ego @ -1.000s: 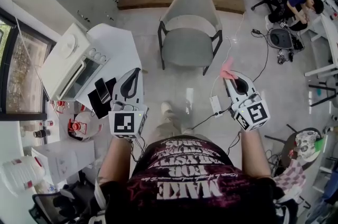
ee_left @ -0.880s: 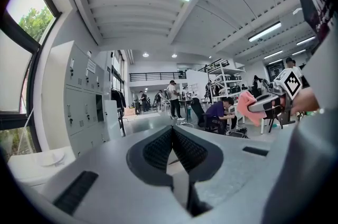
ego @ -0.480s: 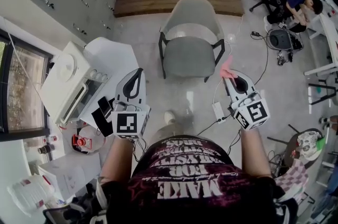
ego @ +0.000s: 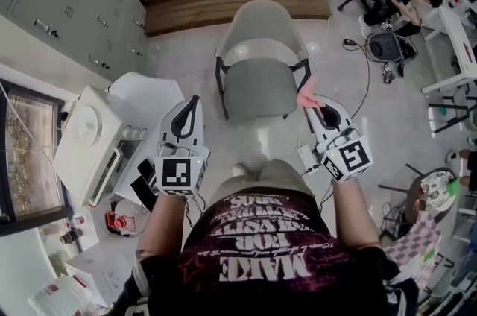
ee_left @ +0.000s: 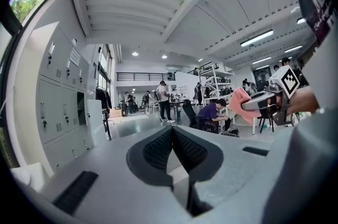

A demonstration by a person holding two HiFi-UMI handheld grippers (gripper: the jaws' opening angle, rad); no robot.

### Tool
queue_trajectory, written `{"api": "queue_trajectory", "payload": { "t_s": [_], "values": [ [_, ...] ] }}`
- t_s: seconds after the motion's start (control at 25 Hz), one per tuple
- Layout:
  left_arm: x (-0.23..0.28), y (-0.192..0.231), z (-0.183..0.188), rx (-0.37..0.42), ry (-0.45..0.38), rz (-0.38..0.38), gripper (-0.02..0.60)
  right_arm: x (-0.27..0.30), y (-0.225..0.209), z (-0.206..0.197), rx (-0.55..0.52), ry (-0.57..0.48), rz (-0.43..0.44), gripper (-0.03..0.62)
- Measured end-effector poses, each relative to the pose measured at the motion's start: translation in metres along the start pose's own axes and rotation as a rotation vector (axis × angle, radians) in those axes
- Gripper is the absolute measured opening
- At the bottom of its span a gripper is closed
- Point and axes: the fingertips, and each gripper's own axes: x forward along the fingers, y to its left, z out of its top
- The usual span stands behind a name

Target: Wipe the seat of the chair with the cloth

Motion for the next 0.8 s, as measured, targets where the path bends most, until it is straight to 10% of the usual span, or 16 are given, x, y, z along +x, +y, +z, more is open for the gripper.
{"api": "queue_trajectory", "payload": {
  "t_s": [0.8],
  "values": [
    [0.142,0.046,-0.044,-0.045,0.089,0.046,0.006,0.13,-0.099,-0.072,0.102,0.1,0.083,0.031]
  ]
}}
